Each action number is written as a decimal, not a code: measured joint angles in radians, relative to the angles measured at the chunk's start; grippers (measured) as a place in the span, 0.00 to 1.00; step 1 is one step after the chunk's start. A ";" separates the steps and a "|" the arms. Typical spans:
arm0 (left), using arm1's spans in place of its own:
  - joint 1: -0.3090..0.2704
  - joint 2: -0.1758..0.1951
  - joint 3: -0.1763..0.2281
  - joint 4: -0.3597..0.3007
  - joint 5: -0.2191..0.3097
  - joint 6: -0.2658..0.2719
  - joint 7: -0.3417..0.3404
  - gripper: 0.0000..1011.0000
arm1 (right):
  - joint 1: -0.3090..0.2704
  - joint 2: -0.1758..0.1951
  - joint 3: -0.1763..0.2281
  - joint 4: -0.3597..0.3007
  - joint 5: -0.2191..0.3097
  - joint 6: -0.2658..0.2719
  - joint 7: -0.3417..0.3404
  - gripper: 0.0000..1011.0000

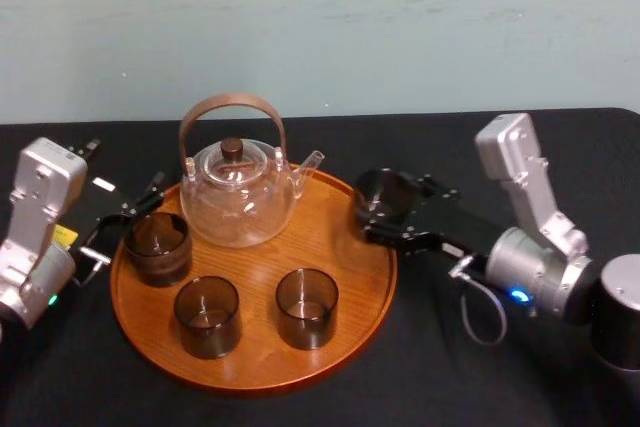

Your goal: Pick up the glass from the table and place it on the tray.

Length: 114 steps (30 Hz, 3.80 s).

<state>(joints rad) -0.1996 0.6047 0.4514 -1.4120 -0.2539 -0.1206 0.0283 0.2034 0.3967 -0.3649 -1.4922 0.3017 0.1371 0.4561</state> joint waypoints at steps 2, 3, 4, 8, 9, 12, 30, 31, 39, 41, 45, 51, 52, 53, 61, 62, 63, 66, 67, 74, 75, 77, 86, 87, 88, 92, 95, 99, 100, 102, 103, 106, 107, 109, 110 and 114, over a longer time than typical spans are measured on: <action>0.000 0.000 0.000 0.000 0.000 0.000 0.000 0.99 | 0.006 -0.006 -0.020 0.000 0.001 -0.003 0.007 0.89; 0.000 0.000 0.000 0.000 0.000 0.000 0.000 0.99 | 0.008 -0.008 -0.026 0.000 0.002 -0.003 0.009 0.89; 0.000 0.000 0.000 0.000 0.000 0.000 0.000 0.99 | 0.012 -0.011 -0.039 0.000 0.003 -0.004 0.012 0.89; 0.000 0.000 0.000 0.000 0.000 0.000 0.000 0.99 | 0.020 -0.016 -0.061 0.005 0.006 -0.006 0.018 0.89; 0.000 0.000 0.000 0.000 0.000 0.000 0.000 0.99 | 0.024 -0.018 -0.070 0.008 0.006 -0.006 0.019 0.89; 0.000 0.000 0.000 0.000 0.000 0.000 0.000 0.99 | 0.034 -0.024 -0.087 0.020 0.007 -0.007 0.020 0.89; 0.000 0.000 0.000 0.000 0.000 0.000 0.000 0.99 | 0.095 -0.062 -0.126 0.127 -0.007 -0.031 0.005 0.89; 0.000 0.000 0.000 0.000 0.000 0.000 0.000 0.99 | 0.100 -0.065 -0.126 0.137 -0.009 -0.034 0.004 0.89; 0.000 0.000 0.000 0.000 0.000 0.000 0.000 0.99 | 0.121 -0.077 -0.130 0.180 -0.019 -0.049 0.004 0.89; 0.000 0.000 0.000 0.000 0.000 0.000 0.000 0.99 | 0.126 -0.080 -0.131 0.192 -0.021 -0.051 0.006 0.89; 0.000 0.000 0.000 0.000 0.000 0.000 0.000 0.99 | 0.132 -0.084 -0.132 0.208 -0.025 -0.053 0.007 0.89; 0.000 0.000 0.000 0.000 0.000 0.000 0.000 0.99 | 0.136 -0.088 -0.132 0.227 -0.029 -0.053 0.009 0.89; 0.000 0.000 0.000 0.000 0.000 0.000 0.000 0.99 | 0.137 -0.088 -0.132 0.229 -0.029 -0.053 0.009 0.89; 0.000 0.000 0.000 0.000 0.000 0.000 0.000 0.99 | 0.137 -0.089 -0.131 0.233 -0.029 -0.053 0.010 0.89; 0.000 0.000 0.000 0.000 0.000 0.000 0.000 0.99 | 0.138 -0.091 -0.130 0.242 -0.032 -0.050 0.010 0.89; 0.000 0.000 0.000 0.000 0.000 0.000 0.000 0.99 | 0.138 -0.091 -0.130 0.242 -0.033 -0.050 0.010 0.89; 0.000 0.000 0.000 0.000 0.000 0.000 0.000 0.99 | 0.137 -0.091 -0.130 0.242 -0.035 -0.049 0.010 0.89; 0.000 0.000 0.000 0.000 0.000 0.000 0.000 0.99 | 0.135 -0.091 -0.130 0.241 -0.041 -0.049 0.006 0.89; 0.000 0.000 0.000 0.000 0.000 0.000 0.000 0.99 | 0.135 -0.091 -0.130 0.241 -0.041 -0.049 0.006 0.89; 0.000 0.000 0.000 0.000 0.000 0.000 0.000 0.99 | 0.135 -0.090 -0.130 0.241 -0.040 -0.049 0.006 0.89; 0.000 0.000 0.000 0.000 0.000 0.000 0.000 0.99 | 0.135 -0.090 -0.130 0.241 -0.040 -0.049 0.006 0.89; 0.000 0.000 0.000 0.000 0.000 0.000 0.000 0.99 | 0.135 -0.090 -0.130 0.240 -0.039 -0.048 0.006 0.92; 0.000 0.000 0.000 0.000 0.000 0.000 0.000 0.99 | 0.135 -0.090 -0.129 0.240 -0.038 -0.048 0.006 0.99; 0.000 0.000 0.000 0.000 0.000 0.000 0.000 0.99 | 0.135 -0.090 -0.129 0.240 -0.037 -0.048 0.007 0.99; 0.000 0.000 0.000 0.000 0.000 0.000 0.000 0.99 | 0.135 -0.090 -0.129 0.240 -0.037 -0.047 0.007 0.99; 0.000 0.000 0.000 0.000 0.000 0.000 0.000 0.99 | 0.135 -0.090 -0.129 0.240 -0.037 -0.047 0.007 0.99; 0.000 0.000 0.000 0.000 0.000 0.000 0.000 0.99 | 0.135 -0.090 -0.129 0.240 -0.037 -0.047 0.007 0.99; 0.000 0.000 0.000 0.000 0.000 0.000 0.000 0.99 | 0.133 -0.089 -0.128 0.238 -0.033 -0.048 0.011 0.99; 0.000 0.000 0.000 0.000 0.000 0.000 0.000 0.99 | 0.130 -0.085 -0.125 0.234 -0.029 -0.048 0.015 0.99; 0.000 0.000 0.000 0.000 0.000 0.000 0.000 0.99 | 0.121 -0.073 -0.117 0.223 -0.019 -0.051 0.026 0.99; 0.000 0.000 0.000 0.000 0.000 0.000 0.000 0.99 | 0.114 -0.064 -0.112 0.213 -0.012 -0.053 0.033 0.99; 0.000 0.000 0.000 0.000 0.000 0.000 0.000 0.99 | 0.100 -0.046 -0.103 0.193 -0.001 -0.054 0.042 0.99; 0.000 0.000 0.000 0.000 0.000 0.000 0.000 0.99 | 0.095 -0.040 -0.100 0.185 0.003 -0.054 0.046 0.99; 0.000 0.000 0.000 0.000 0.000 0.000 0.000 0.99 | 0.078 -0.018 -0.093 0.161 0.015 -0.055 0.056 0.99; 0.000 0.000 0.000 0.000 0.000 0.000 0.000 0.99 | 0.073 -0.010 -0.090 0.154 0.019 -0.055 0.059 0.99; 0.000 0.000 0.000 0.000 0.000 0.000 0.000 0.99 | 0.036 0.033 -0.074 0.105 0.042 -0.063 0.073 0.99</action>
<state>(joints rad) -0.1995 0.6047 0.4514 -1.4120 -0.2539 -0.1206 0.0283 0.2392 0.4302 -0.4387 -1.3869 0.3437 0.0741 0.5295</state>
